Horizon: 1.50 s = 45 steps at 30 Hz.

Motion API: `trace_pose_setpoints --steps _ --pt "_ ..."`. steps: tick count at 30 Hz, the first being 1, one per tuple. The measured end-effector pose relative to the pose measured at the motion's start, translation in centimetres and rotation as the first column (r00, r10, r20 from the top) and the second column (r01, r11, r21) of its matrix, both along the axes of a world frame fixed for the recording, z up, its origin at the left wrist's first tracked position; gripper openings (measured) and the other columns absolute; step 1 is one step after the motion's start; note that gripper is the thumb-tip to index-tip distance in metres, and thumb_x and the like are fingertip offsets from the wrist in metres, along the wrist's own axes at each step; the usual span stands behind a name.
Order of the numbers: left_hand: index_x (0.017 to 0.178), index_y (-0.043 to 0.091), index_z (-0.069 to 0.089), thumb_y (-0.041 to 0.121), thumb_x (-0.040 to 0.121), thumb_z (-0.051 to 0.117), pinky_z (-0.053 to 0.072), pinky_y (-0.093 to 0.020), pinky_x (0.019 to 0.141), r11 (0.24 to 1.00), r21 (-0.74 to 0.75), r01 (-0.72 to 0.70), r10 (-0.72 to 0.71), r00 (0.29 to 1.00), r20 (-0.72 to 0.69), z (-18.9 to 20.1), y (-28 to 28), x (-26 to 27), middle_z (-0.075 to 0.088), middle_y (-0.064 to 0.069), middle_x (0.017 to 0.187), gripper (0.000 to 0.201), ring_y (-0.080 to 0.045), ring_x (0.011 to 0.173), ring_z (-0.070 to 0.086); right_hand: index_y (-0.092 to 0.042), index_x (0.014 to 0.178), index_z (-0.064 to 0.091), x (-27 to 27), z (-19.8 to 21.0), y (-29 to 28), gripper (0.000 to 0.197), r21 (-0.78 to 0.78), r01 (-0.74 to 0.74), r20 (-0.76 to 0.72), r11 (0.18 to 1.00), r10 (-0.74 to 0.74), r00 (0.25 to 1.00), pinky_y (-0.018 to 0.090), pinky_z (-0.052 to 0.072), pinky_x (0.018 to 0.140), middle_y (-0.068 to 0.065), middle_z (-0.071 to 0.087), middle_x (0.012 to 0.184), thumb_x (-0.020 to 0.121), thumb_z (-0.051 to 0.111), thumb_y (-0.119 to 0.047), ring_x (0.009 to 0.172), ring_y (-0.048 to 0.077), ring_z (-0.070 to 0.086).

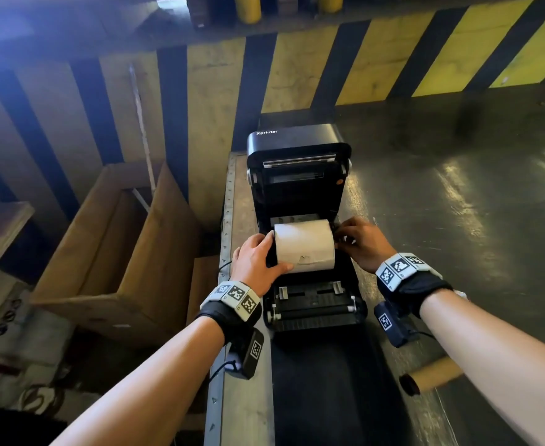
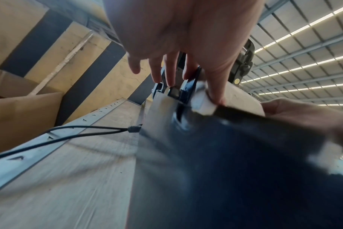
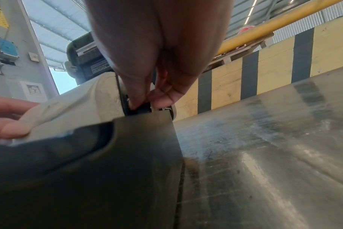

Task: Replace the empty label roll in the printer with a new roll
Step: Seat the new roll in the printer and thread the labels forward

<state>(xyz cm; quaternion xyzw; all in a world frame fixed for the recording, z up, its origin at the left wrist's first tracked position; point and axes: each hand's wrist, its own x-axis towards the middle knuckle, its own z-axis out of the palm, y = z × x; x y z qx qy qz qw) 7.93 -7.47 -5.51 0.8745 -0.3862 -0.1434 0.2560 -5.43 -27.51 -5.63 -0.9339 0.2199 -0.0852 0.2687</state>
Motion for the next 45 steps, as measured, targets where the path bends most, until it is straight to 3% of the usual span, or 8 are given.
trace_pose_setpoints --steps 6,13,18,23,28,36,42,45 --pt "0.143 0.024 0.032 0.048 0.078 0.067 0.031 -0.048 0.112 0.995 0.094 -0.039 0.037 0.999 0.026 0.6 -0.1 -0.3 0.04 -0.006 0.142 0.078 -0.028 0.132 0.038 -0.006 0.101 0.07 -0.4 0.4 1.2 0.022 0.075 0.102 0.013 0.992 -0.104 0.995 0.025 0.04 0.074 0.017 0.065 0.104 0.082 0.063 -0.014 0.089 0.033 0.064" --pt "0.14 0.021 0.036 0.048 0.076 0.069 0.038 -0.049 0.106 0.991 0.114 -0.064 0.066 0.998 -0.013 1.3 0.0 -0.3 0.044 -0.007 0.136 0.077 -0.027 0.126 0.045 -0.015 0.073 0.06 -1.6 1.2 3.1 0.047 0.186 0.237 -0.125 0.954 -0.216 0.968 0.031 0.047 0.069 0.011 0.069 0.082 0.081 0.052 -0.061 0.08 0.028 0.063" --pt "0.139 0.017 0.036 0.044 0.075 0.072 0.041 -0.047 0.104 0.991 0.071 -0.115 0.117 0.992 -0.035 1.7 0.1 -0.5 0.047 -0.01 0.131 0.078 -0.029 0.12 0.049 -0.007 0.088 0.066 -1.5 1.1 3.9 0.048 0.186 0.242 -0.167 0.952 -0.212 0.963 0.036 0.052 0.078 0.017 0.071 0.098 0.081 0.059 -0.053 0.095 0.034 0.065" --pt "0.096 0.013 0.06 0.037 0.076 0.074 0.045 -0.029 0.073 0.98 0.007 -0.198 0.197 0.972 -0.129 1.9 0.5 -0.8 0.064 -0.007 0.102 0.034 -0.018 0.086 0.055 -0.005 0.092 0.069 -1.5 1.0 4.0 0.044 0.174 0.245 -0.143 0.954 -0.222 0.965 0.034 0.051 0.076 0.018 0.072 0.095 0.081 0.063 -0.047 0.092 0.034 0.066" --pt "0.079 0.019 0.062 0.038 0.081 0.069 0.046 -0.027 0.067 0.982 0.055 -0.179 0.187 0.96 -0.207 1.6 0.4 -1.6 0.066 -0.005 0.092 0.02 -0.016 0.077 0.058 -0.003 0.083 0.071 -1.4 0.9 4.0 0.047 0.172 0.278 -0.151 0.945 -0.254 0.956 0.029 0.048 0.066 0.018 0.072 0.084 0.079 0.065 -0.049 0.084 0.033 0.067" --pt "0.085 0.012 0.07 0.034 0.082 0.07 0.045 -0.026 0.068 0.974 0.04 -0.224 0.227 0.939 -0.258 1.7 0.4 -2.0 0.063 -0.004 0.085 0.022 -0.017 0.077 0.058 -0.006 0.085 0.073 -1.4 0.6 4.1 0.04 0.192 0.286 -0.155 0.939 -0.258 0.954 0.025 0.044 0.066 0.016 0.073 0.087 0.079 0.066 -0.045 0.086 0.031 0.067" --pt "0.081 0.01 0.072 0.035 0.079 0.073 0.041 -0.02 0.052 0.977 0.025 -0.21 0.207 0.93 -0.303 1.7 0.8 -1.7 0.064 -0.004 0.079 0.025 -0.014 0.069 0.056 -0.01 0.087 0.073 -1.9 0.4 3.9 0.037 0.234 0.281 -0.141 0.931 -0.254 0.957 0.025 0.046 0.074 0.011 0.074 0.091 0.078 0.067 -0.046 0.089 0.026 0.067" --pt "0.083 0.011 0.074 0.036 0.077 0.075 0.045 -0.022 0.059 0.981 0.036 -0.191 0.192 0.93 -0.314 1.5 0.9 -1.5 0.068 -0.004 0.083 0.026 -0.016 0.075 0.061 -0.013 0.09 0.072 -2.2 0.0 3.6 0.035 0.262 0.259 -0.158 0.93 -0.224 0.962 0.025 0.045 0.075 0.01 0.074 0.096 0.079 0.066 -0.045 0.092 0.024 0.067"
